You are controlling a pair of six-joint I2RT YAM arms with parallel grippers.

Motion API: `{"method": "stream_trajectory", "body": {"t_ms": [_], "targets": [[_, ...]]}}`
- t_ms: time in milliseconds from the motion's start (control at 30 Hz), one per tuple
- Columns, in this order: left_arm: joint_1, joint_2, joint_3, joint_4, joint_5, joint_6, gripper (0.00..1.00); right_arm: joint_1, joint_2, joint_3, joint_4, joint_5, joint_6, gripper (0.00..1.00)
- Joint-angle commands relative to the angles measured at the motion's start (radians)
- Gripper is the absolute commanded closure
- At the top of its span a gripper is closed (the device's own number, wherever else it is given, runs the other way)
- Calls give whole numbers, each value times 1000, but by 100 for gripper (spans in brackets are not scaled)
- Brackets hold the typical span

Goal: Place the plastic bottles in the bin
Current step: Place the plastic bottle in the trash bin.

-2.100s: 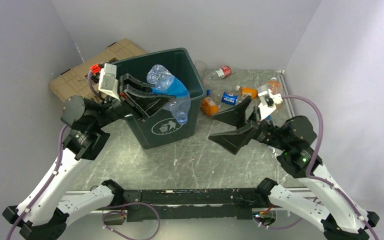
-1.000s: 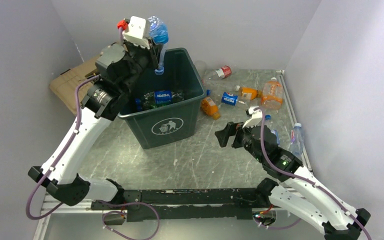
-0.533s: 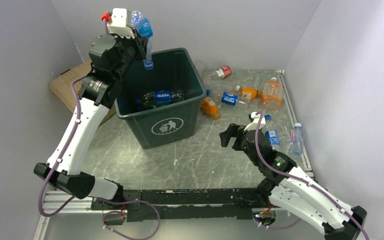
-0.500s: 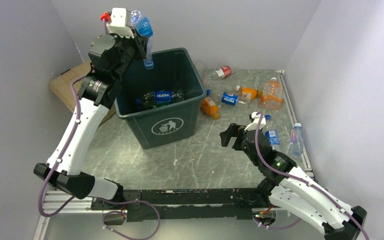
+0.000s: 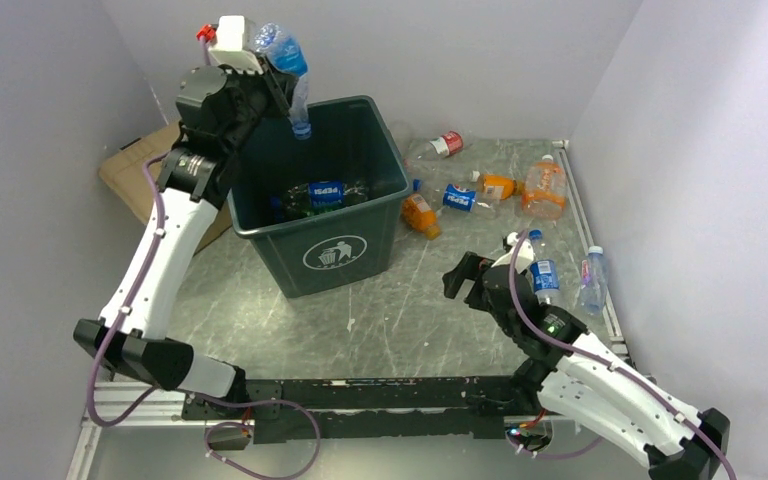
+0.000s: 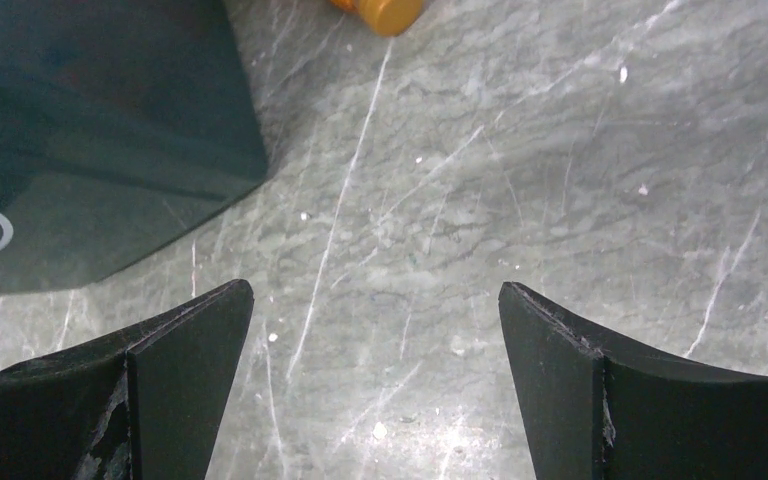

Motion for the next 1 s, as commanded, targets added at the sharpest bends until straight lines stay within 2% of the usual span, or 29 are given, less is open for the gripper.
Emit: {"method": "stream_trajectory", "body": {"t_ms": [0, 300, 467, 733, 967], "targets": [[8, 40, 23, 33, 61, -72, 100, 1, -58, -44, 36, -57, -7, 1], [10, 50, -31, 126, 102, -63, 100, 0, -193, -82, 45, -39, -68, 3], [12, 87, 4, 99, 129, -51, 100, 0, -149, -85, 46, -35, -40, 3], [13, 31, -34, 125, 113, -44, 100, 0, -63, -80, 131, -62, -55, 4], [18, 34, -45, 106, 104, -70, 100, 0, -99, -93, 141, -83, -46, 4]]}}
